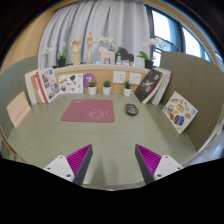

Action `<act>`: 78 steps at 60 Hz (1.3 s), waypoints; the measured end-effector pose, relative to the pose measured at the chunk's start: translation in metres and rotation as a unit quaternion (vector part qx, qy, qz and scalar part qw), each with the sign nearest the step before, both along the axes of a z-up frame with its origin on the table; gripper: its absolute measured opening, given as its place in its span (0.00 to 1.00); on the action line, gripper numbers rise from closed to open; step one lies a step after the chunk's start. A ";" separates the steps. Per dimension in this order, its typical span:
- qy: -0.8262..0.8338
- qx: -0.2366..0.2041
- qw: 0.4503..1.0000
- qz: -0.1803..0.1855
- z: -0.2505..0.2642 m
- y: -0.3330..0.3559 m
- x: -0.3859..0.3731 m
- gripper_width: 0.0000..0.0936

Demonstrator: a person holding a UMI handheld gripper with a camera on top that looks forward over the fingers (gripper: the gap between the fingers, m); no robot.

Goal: Arrange mouse

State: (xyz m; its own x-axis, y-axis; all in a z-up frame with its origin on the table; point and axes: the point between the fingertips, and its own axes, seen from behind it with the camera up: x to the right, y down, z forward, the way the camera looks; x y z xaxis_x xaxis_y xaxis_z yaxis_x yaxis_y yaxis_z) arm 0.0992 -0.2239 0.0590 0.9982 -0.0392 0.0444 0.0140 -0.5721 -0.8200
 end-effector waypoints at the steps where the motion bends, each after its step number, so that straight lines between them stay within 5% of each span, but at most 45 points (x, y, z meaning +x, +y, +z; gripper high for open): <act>1: -0.003 -0.003 1.000 -0.004 -0.005 0.005 0.011 0.93; 16: 0.009 -0.018 0.999 -0.036 -0.035 0.098 0.085 0.92; 44: 0.039 -0.030 0.999 -0.021 -0.070 0.274 0.113 0.91; 50: 0.035 -0.027 0.999 -0.017 -0.070 0.289 0.118 0.76; 53: 0.036 -0.024 0.999 -0.017 -0.070 0.291 0.118 0.53; 67: 0.029 -0.045 0.998 -0.017 -0.072 0.289 0.118 0.36; 78: 0.029 -0.055 0.998 -0.014 -0.072 0.289 0.119 0.33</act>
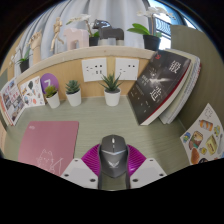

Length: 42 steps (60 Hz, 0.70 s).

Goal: Arrange mouse

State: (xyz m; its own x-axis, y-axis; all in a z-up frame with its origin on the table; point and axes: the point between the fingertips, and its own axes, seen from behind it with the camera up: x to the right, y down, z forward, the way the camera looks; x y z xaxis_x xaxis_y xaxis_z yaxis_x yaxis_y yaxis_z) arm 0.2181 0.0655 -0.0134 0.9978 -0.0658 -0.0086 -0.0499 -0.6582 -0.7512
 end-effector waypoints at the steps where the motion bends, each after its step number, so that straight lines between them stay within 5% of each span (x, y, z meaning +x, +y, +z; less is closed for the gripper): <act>1: 0.000 -0.001 1.000 -0.002 0.000 0.000 0.000 0.33; 9: 0.003 0.009 1.000 -0.023 0.033 0.007 0.000 0.34; 29: 0.014 0.190 0.982 -0.006 0.274 0.042 -0.100 0.34; 35: 0.011 0.202 0.979 0.021 0.280 0.040 -0.152 0.34; 42: 0.020 0.161 0.986 0.044 0.229 0.034 -0.205 0.34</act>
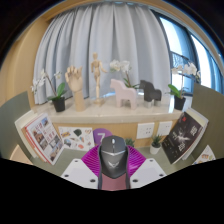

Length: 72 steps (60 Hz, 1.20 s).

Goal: Arrange mouse

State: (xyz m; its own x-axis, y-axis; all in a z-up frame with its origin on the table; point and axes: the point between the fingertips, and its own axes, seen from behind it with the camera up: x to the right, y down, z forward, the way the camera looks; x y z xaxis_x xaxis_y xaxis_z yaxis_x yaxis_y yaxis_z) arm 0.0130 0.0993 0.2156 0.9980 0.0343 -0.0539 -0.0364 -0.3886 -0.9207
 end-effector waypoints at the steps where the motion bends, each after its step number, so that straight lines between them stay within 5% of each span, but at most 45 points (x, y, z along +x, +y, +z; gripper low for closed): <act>1: -0.003 -0.008 1.000 0.002 -0.010 -0.001 -0.004 0.34; 18: -0.022 -0.126 0.992 0.004 -0.170 -0.021 -0.027 0.34; 29: -0.020 -0.171 0.985 -0.010 -0.216 -0.031 -0.022 0.35; 39: -0.034 -0.181 0.983 -0.008 -0.227 -0.039 -0.020 0.49; 43: -0.023 -0.191 0.981 -0.015 -0.227 -0.041 -0.019 0.56; 46: -0.019 -0.204 0.978 -0.022 -0.225 -0.045 -0.016 0.76; 49: -0.018 -0.208 0.978 -0.028 -0.216 -0.048 -0.015 0.85; 72: -0.010 -0.128 0.992 -0.019 -0.020 -0.129 -0.055 0.84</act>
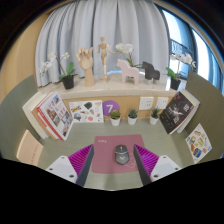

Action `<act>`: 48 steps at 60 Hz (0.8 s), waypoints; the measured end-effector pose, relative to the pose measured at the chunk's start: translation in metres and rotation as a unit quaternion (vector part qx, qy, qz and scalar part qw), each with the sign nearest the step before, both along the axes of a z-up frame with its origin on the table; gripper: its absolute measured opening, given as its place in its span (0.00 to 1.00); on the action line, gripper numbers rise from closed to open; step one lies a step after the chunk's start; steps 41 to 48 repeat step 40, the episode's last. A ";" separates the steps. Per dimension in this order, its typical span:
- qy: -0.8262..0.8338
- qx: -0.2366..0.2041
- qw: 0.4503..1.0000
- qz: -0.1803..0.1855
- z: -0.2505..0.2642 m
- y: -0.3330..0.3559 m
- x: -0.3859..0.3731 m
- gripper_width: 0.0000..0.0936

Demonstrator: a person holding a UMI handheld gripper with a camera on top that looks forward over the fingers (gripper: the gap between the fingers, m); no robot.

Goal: Arrange mouse

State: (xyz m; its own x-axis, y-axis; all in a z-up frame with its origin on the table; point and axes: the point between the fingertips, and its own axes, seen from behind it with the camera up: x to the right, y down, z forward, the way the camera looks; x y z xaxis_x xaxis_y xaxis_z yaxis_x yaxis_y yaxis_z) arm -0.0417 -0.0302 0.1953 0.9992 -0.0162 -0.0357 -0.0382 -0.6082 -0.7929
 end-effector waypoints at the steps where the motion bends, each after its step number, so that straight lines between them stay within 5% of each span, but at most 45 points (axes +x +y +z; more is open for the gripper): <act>1: -0.001 0.003 1.000 -0.001 0.007 -0.004 -0.003 0.84; 19: 0.014 0.038 0.999 0.007 0.080 -0.065 -0.033 0.85; 48: 0.007 0.049 0.999 0.011 0.096 -0.080 -0.049 0.84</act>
